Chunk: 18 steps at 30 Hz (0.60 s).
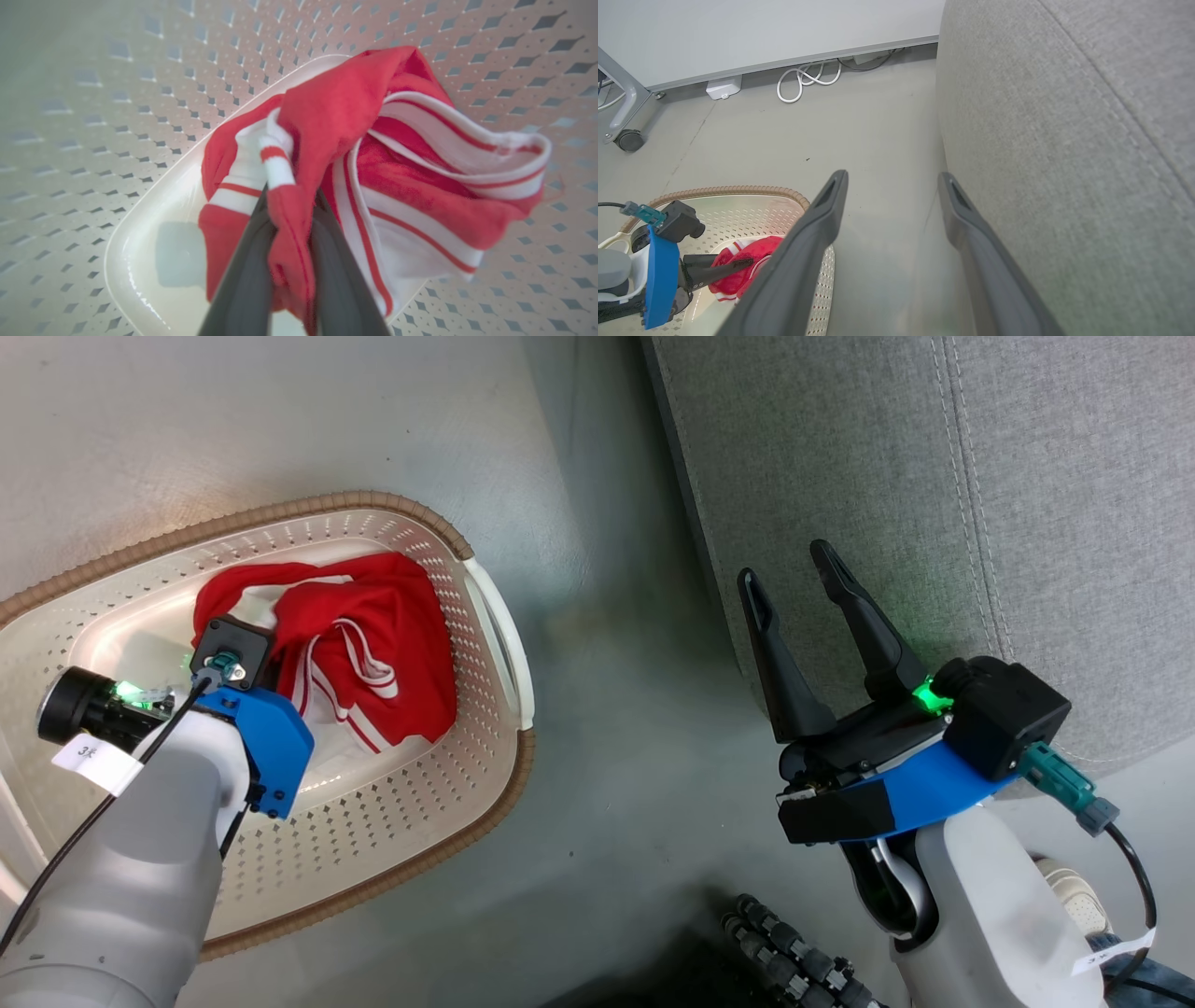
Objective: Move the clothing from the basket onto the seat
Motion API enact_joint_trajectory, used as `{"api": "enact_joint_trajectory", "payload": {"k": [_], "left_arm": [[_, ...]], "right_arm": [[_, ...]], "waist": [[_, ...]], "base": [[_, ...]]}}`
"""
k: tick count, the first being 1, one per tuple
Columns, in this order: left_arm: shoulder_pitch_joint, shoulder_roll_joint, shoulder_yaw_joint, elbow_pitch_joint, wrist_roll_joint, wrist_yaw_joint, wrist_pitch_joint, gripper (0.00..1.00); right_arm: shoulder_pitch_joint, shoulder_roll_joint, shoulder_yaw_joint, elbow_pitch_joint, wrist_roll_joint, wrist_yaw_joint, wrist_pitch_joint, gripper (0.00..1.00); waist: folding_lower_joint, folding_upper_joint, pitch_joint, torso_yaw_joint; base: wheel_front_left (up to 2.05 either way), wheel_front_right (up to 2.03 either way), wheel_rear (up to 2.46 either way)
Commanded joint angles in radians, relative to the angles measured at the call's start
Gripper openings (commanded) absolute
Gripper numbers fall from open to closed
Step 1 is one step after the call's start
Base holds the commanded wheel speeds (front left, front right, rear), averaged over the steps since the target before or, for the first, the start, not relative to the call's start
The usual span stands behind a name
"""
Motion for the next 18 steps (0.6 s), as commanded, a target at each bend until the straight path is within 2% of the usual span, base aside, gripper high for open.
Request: {"api": "enact_joint_trajectory", "payload": {"k": [1,10,18], "left_arm": [[-0.013,-0.006,0.000,0.003,-0.014,-0.005,0.002,0.00],[0.002,-0.020,-0.002,0.009,-0.065,-0.009,-0.005,0.00],[0.046,-0.038,-0.039,-0.015,-0.117,-0.010,-0.020,0.00]], "right_arm": [[-0.018,0.001,0.002,-0.003,0.002,0.000,-0.005,1.00],[-0.021,0.001,-0.004,0.003,-0.017,0.000,-0.005,1.00],[-0.021,0.001,-0.009,0.017,-0.034,0.000,-0.005,1.00]], "waist": [[-0.0001,0.0001,0.000,-0.001],[-0.0001,0.0001,-0.018,0.007],[-0.0001,0.0001,-0.085,0.042]], "base": [[0.00,0.00,0.00],[0.00,0.00,0.00],[0.00,0.00,0.00]]}}
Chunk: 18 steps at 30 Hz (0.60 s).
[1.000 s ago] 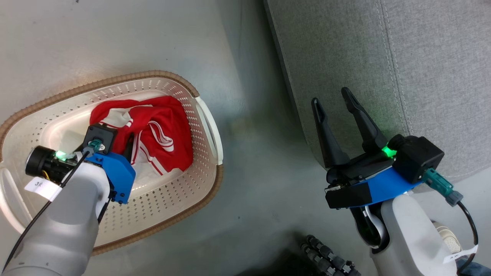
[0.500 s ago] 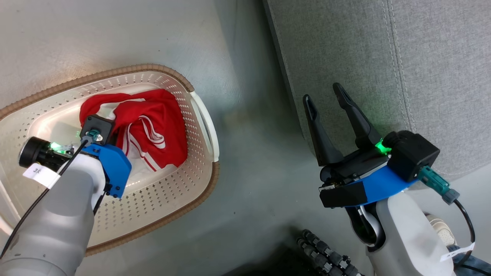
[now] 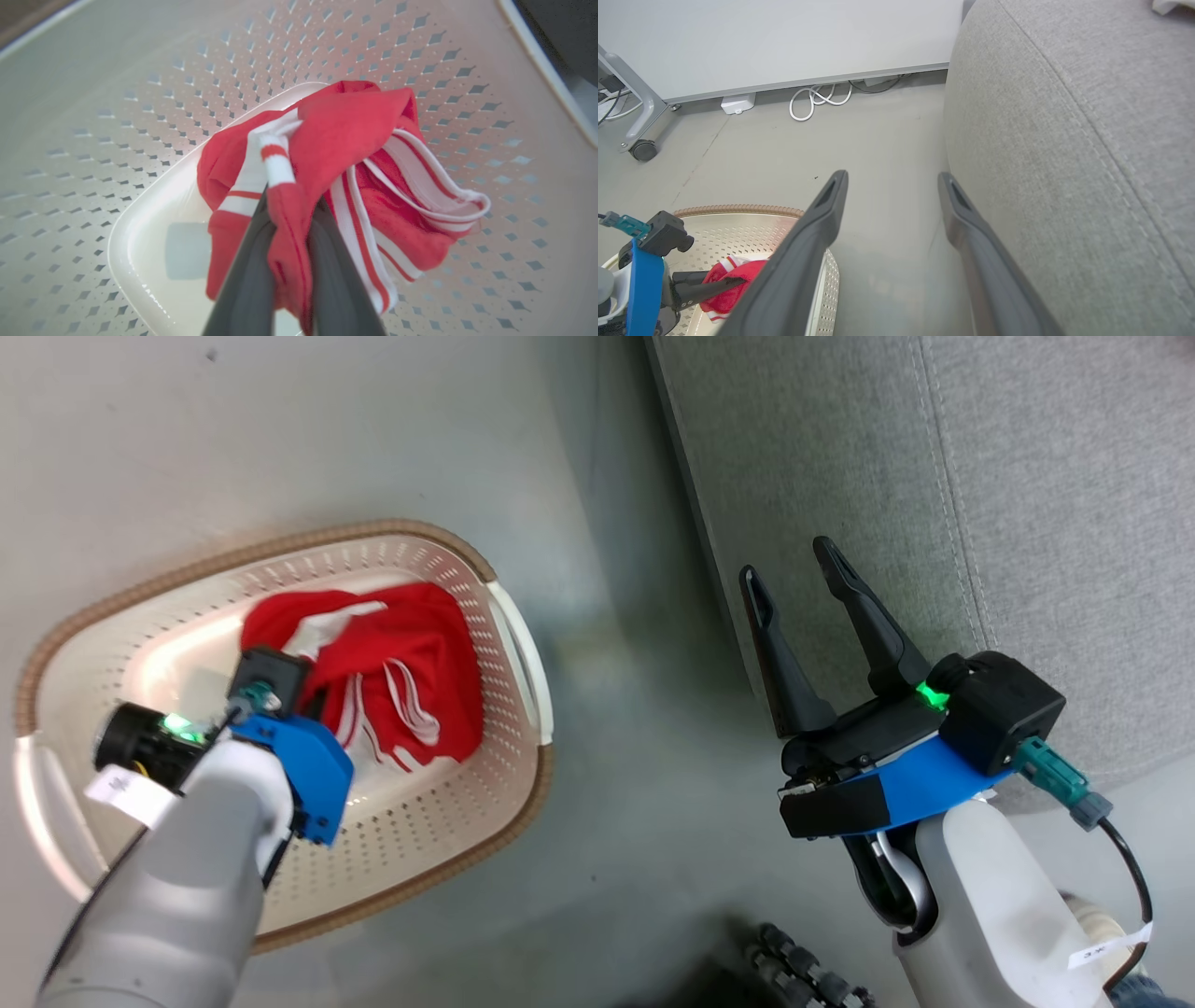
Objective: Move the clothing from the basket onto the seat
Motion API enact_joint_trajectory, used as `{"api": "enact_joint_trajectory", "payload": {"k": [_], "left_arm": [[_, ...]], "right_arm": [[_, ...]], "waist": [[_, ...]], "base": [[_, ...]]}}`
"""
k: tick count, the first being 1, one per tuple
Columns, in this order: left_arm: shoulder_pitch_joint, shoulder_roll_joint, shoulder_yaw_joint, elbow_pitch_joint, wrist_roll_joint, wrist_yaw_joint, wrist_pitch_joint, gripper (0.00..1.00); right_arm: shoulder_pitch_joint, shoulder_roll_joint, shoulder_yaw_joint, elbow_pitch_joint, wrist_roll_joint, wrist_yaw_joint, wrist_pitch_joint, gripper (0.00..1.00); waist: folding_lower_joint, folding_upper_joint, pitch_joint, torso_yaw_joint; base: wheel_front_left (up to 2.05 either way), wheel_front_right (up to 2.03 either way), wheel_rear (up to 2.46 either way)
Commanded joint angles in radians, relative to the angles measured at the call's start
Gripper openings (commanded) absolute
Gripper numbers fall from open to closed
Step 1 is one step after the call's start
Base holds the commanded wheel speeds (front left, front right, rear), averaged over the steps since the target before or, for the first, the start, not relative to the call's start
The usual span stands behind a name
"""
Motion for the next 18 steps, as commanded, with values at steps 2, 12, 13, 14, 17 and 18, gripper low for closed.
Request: {"api": "enact_joint_trajectory", "payload": {"k": [2,12,13,14,17,18], "left_arm": [[0.028,-0.008,-0.018,-0.016,-0.015,-0.001,-0.012,0.00],[0.147,-0.090,-0.113,-0.087,-0.061,-0.001,-0.046,0.00],[0.160,-0.095,-0.119,-0.099,-0.068,-0.001,-0.049,0.00],[0.172,-0.096,-0.126,-0.112,-0.072,-0.001,-0.050,0.00],[0.206,-0.103,-0.142,-0.170,-0.085,-0.001,-0.052,0.00],[0.219,-0.103,-0.146,-0.193,-0.088,-0.001,-0.052,0.00]], "right_arm": [[-0.003,0.000,-0.004,0.008,-0.011,0.000,-0.005,1.00],[0.053,0.000,-0.028,0.060,-0.066,0.000,0.008,1.00],[0.061,0.000,-0.031,0.062,-0.070,0.000,0.013,1.00],[0.067,0.000,-0.030,0.061,-0.074,0.000,0.023,1.00],[0.094,-0.001,-0.038,0.062,-0.090,0.000,0.043,1.00],[0.103,0.000,-0.040,0.062,-0.093,0.000,0.048,1.00]], "waist": [[0.0000,0.0000,-0.050,0.030],[0.0000,0.0000,-0.287,0.135],[0.0000,0.0000,-0.311,0.146],[0.0000,0.0000,-0.332,0.154],[0.0000,0.0000,-0.399,0.183],[0.0000,0.0000,-0.423,0.193]], "base": [[0.00,0.00,0.00],[0.00,0.00,0.00],[0.00,0.00,0.00],[0.00,0.00,0.00],[0.00,0.00,0.00],[0.00,0.00,0.00]]}}
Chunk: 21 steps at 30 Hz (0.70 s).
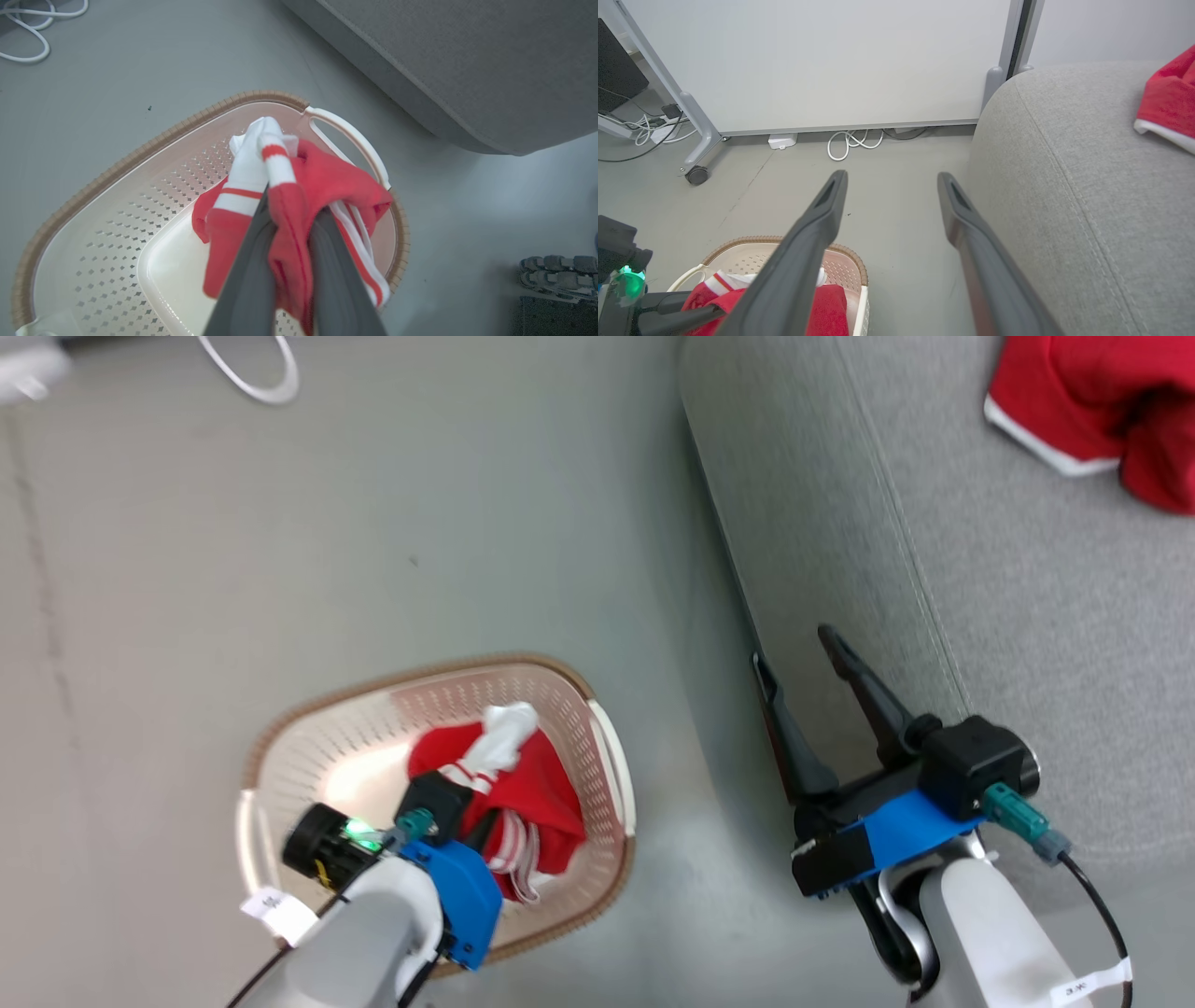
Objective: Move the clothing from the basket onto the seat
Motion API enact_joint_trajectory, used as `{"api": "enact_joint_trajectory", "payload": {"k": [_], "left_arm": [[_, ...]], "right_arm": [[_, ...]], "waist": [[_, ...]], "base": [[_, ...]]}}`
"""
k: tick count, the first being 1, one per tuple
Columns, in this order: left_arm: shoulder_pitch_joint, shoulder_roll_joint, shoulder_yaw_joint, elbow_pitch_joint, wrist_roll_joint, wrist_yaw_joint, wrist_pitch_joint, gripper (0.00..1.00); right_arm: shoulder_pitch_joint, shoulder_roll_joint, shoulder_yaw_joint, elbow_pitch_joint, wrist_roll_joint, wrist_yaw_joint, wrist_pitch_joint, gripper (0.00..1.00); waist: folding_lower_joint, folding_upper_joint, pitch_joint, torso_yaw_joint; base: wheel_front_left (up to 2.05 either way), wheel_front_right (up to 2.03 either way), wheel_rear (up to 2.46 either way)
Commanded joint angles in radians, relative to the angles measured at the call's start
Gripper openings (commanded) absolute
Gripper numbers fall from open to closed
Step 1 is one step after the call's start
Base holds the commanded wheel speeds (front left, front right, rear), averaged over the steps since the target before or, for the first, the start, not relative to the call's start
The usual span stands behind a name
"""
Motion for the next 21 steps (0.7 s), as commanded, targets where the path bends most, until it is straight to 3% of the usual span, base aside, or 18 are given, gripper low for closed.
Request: {"api": "enact_joint_trajectory", "payload": {"k": [1,13,21], "left_arm": [[0.020,0.001,-0.003,-0.024,-0.004,0.000,-0.005,0.00],[0.116,0.025,0.038,-0.275,0.027,0.000,-0.006,0.00],[0.083,0.012,0.079,-0.383,0.049,0.000,-0.006,0.00]], "right_arm": [[0.021,-0.002,-0.003,-0.002,-0.004,0.000,0.007,1.00],[0.125,-0.002,-0.021,-0.034,-0.013,0.000,0.076,1.00],[0.174,-0.001,-0.020,-0.045,-0.007,0.000,0.107,1.00]], "waist": [[0.0002,0.0000,-0.103,0.065],[0.0002,0.0000,-0.302,0.139],[0.0002,0.0000,-0.385,0.170]], "base": [[0.00,0.00,0.00],[0.00,0.00,0.00],[0.00,0.00,0.00]]}}
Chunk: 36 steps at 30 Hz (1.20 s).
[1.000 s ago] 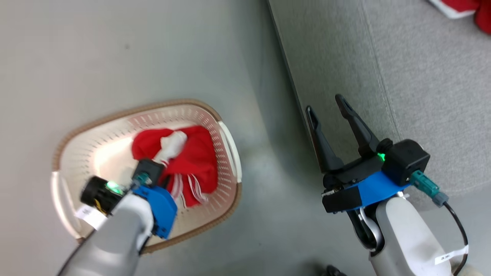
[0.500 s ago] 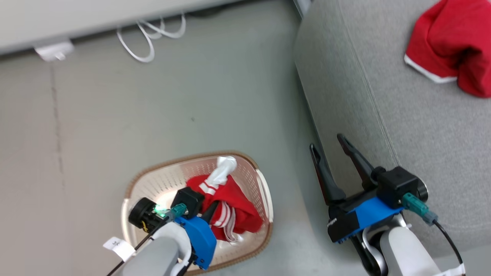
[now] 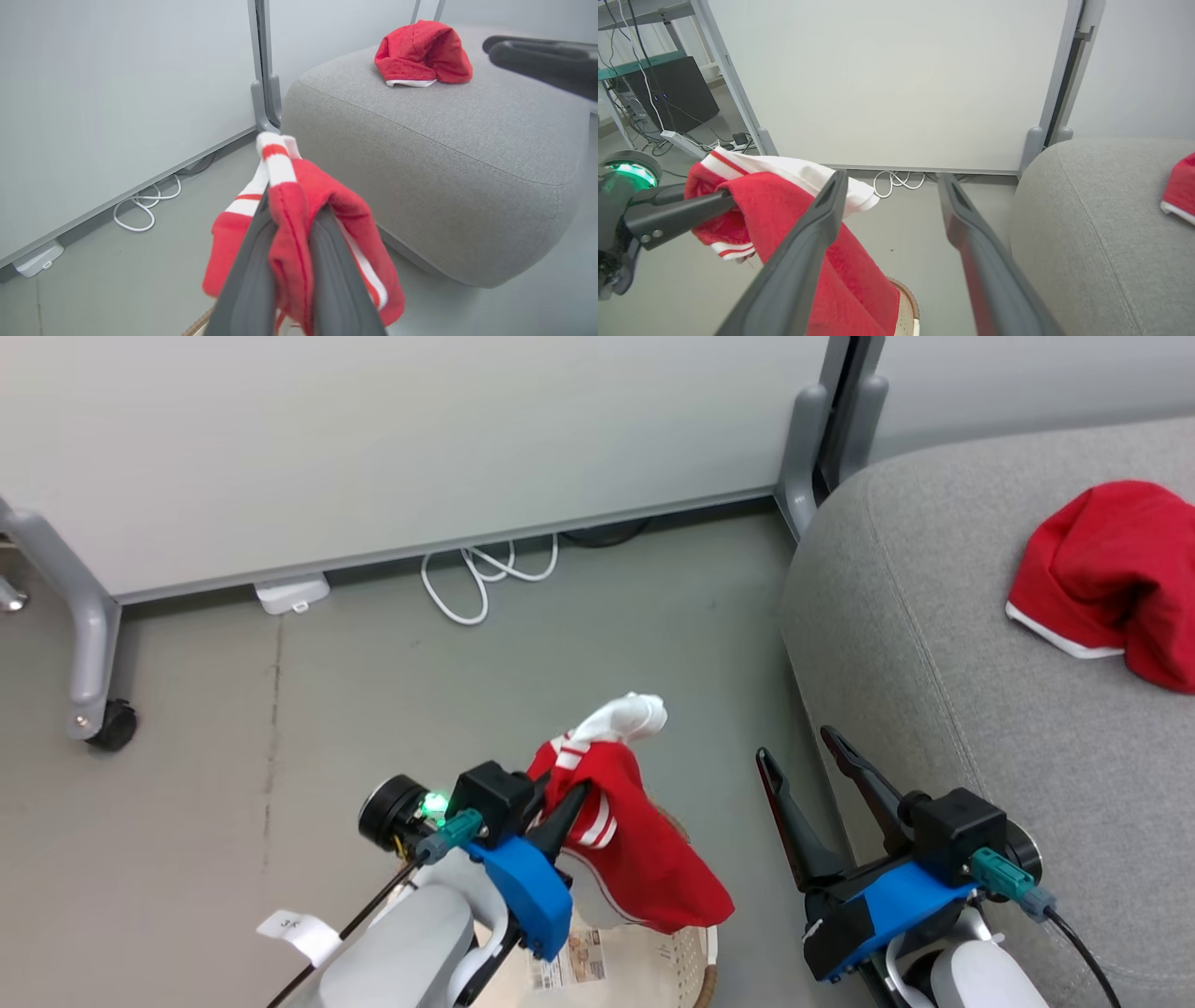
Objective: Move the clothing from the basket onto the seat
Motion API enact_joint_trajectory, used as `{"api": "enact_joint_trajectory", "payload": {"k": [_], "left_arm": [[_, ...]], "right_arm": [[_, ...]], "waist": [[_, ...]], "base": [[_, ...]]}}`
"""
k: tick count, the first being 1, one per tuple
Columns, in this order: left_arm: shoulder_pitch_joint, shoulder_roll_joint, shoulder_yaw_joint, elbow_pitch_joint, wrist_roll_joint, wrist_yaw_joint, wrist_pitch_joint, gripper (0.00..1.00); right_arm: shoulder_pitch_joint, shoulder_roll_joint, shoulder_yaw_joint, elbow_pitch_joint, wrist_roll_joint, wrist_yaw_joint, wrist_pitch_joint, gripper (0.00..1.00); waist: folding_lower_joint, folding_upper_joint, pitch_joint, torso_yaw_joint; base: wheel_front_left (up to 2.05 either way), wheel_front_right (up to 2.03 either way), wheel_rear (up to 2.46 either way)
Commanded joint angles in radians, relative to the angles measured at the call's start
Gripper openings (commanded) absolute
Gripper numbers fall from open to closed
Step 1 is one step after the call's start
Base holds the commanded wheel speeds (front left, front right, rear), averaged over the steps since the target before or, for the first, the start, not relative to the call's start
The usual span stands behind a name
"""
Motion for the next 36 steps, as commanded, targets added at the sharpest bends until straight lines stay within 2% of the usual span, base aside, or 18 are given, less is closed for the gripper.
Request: {"api": "enact_joint_trajectory", "payload": {"k": [1,17,25,36], "left_arm": [[-0.023,-0.003,0.010,-0.014,0.000,0.000,-0.005,0.00],[-0.190,-0.058,-0.024,-0.038,-0.079,-0.001,-0.005,0.00],[-0.278,-0.075,-0.068,-0.022,-0.112,-0.001,0.028,0.00],[-0.306,-0.086,-0.101,0.011,-0.153,-0.001,0.021,0.00]], "right_arm": [[0.017,-0.001,0.001,-0.005,0.002,0.000,0.005,1.00],[0.047,-0.001,0.025,-0.007,0.016,0.000,0.025,1.00],[0.052,-0.001,0.035,-0.005,0.023,0.000,0.031,1.00],[0.046,-0.001,0.044,-0.011,0.022,0.000,0.036,1.00]], "waist": [[0.0003,-0.0001,-0.023,0.013],[0.0003,-0.0001,-0.084,0.027],[0.0003,-0.0001,-0.097,0.030],[0.0003,-0.0001,-0.093,0.018]], "base": [[0.00,0.00,0.00],[0.00,0.00,0.00],[0.00,0.00,0.00],[0.00,0.00,0.00]]}}
